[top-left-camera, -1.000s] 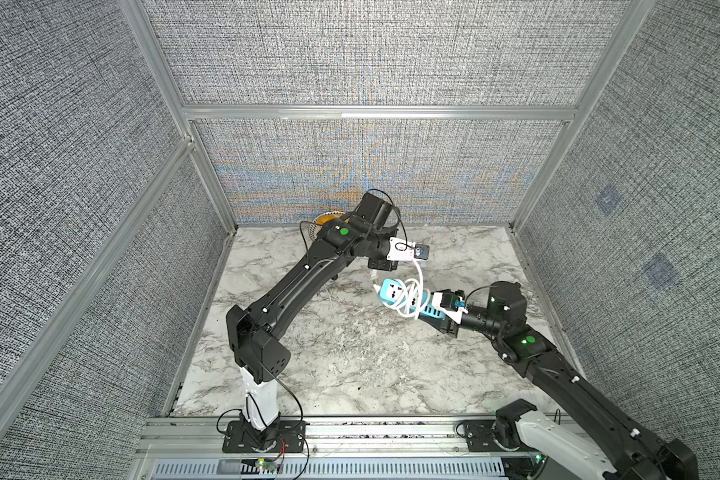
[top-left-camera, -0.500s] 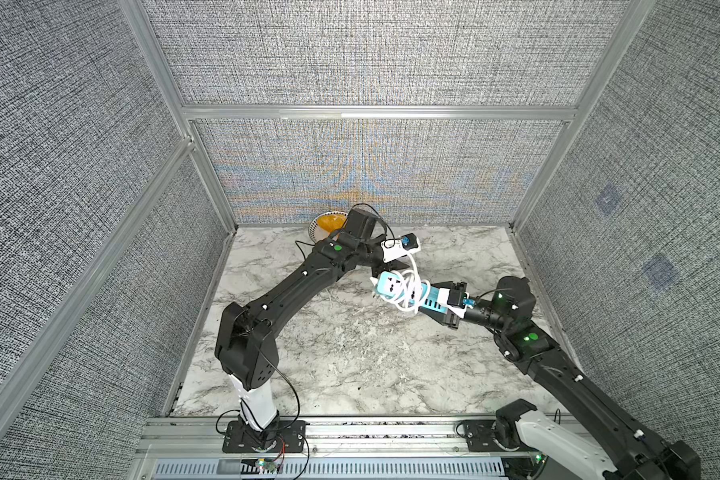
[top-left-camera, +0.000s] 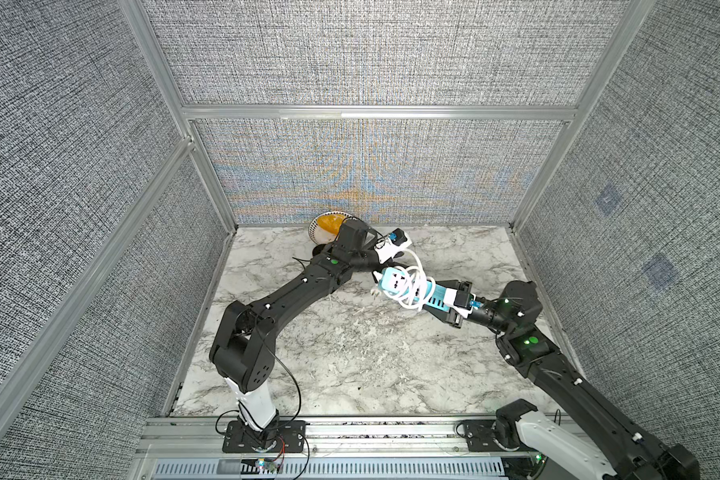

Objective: Wrap the cord around the power strip
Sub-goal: Wrap the power cord around the power strip.

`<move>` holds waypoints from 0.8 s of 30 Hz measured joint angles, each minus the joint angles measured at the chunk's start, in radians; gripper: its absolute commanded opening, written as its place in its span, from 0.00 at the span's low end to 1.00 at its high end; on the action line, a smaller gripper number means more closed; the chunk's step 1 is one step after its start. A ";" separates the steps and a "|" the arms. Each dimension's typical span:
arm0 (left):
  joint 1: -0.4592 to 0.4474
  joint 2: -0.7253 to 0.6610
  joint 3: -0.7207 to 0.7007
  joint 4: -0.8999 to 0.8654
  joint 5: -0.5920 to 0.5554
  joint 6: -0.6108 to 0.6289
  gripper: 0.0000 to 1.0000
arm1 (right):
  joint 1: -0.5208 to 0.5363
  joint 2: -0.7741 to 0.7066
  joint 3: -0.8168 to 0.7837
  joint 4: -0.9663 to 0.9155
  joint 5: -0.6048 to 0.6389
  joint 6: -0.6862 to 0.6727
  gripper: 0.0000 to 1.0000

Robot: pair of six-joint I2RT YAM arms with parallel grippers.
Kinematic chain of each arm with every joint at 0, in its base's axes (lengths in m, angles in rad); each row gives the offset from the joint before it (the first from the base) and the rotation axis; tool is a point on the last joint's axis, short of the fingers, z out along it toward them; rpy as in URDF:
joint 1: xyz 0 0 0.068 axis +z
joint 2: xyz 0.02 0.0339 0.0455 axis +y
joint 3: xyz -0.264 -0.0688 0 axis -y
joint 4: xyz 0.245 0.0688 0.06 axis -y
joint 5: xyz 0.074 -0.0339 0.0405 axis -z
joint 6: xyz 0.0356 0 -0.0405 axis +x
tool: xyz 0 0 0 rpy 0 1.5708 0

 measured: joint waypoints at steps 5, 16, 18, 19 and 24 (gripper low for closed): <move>0.000 0.000 -0.051 0.064 0.008 -0.058 0.47 | -0.010 -0.011 -0.023 0.072 0.005 0.040 0.00; 0.001 0.008 -0.128 0.147 0.077 -0.167 0.05 | -0.020 -0.002 -0.080 0.229 0.132 0.141 0.00; 0.000 0.010 -0.138 0.151 0.093 -0.184 0.05 | -0.020 0.010 -0.080 0.244 0.173 0.161 0.00; 0.000 0.010 -0.145 0.154 0.098 -0.196 0.05 | -0.020 0.017 -0.080 0.251 0.198 0.174 0.00; -0.025 -0.003 -0.189 0.161 0.104 -0.230 0.06 | -0.020 0.047 -0.090 0.300 0.306 0.233 0.00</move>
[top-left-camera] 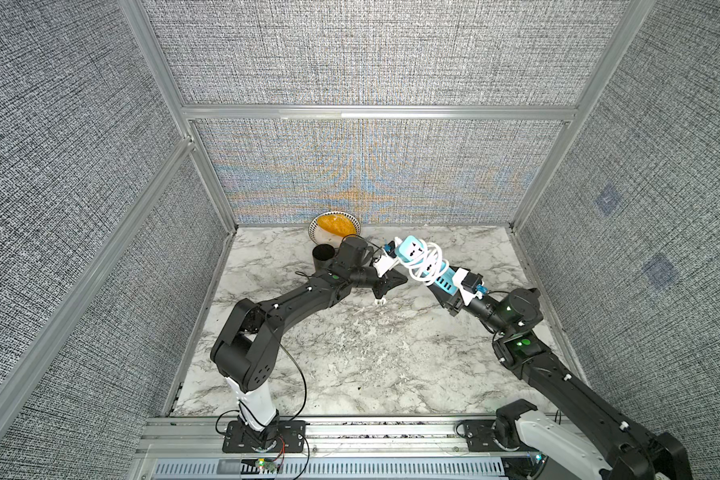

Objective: Wrap the cord around the power strip
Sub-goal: Wrap the power cord around the power strip.

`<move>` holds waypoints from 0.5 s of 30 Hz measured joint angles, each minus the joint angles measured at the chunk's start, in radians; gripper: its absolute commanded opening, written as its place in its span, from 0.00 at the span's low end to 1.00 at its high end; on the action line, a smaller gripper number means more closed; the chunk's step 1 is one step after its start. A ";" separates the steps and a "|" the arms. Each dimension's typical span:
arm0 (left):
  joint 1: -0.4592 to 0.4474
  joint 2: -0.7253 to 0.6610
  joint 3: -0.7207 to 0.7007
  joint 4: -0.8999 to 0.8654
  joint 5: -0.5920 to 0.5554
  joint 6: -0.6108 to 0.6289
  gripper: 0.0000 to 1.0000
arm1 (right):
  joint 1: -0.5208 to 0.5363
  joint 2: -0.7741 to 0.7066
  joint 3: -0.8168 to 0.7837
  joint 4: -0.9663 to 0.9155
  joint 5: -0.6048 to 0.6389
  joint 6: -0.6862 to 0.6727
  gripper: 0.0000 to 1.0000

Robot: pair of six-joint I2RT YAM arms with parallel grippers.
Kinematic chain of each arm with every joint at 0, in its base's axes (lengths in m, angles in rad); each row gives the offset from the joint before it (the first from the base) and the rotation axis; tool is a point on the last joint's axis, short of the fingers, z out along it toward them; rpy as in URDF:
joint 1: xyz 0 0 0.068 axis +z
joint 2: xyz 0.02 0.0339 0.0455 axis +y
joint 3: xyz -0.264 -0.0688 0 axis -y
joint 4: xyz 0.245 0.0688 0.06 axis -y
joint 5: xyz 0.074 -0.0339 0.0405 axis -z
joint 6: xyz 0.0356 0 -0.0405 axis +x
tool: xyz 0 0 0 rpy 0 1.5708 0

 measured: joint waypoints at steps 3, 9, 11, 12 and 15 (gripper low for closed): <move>-0.023 -0.016 -0.006 -0.002 -0.020 -0.010 0.05 | 0.001 0.024 -0.003 0.048 0.051 0.033 0.00; -0.084 -0.054 0.025 -0.085 -0.145 0.002 0.06 | 0.005 0.054 0.016 0.055 0.130 0.057 0.00; -0.099 -0.076 0.018 -0.098 -0.204 0.003 0.06 | 0.006 0.050 0.021 0.039 0.150 0.058 0.00; -0.104 -0.086 0.010 -0.099 -0.233 0.003 0.06 | 0.007 0.043 0.019 0.029 0.160 0.058 0.00; -0.108 -0.101 -0.001 -0.111 -0.297 0.014 0.05 | 0.007 0.012 -0.009 0.030 0.184 0.055 0.00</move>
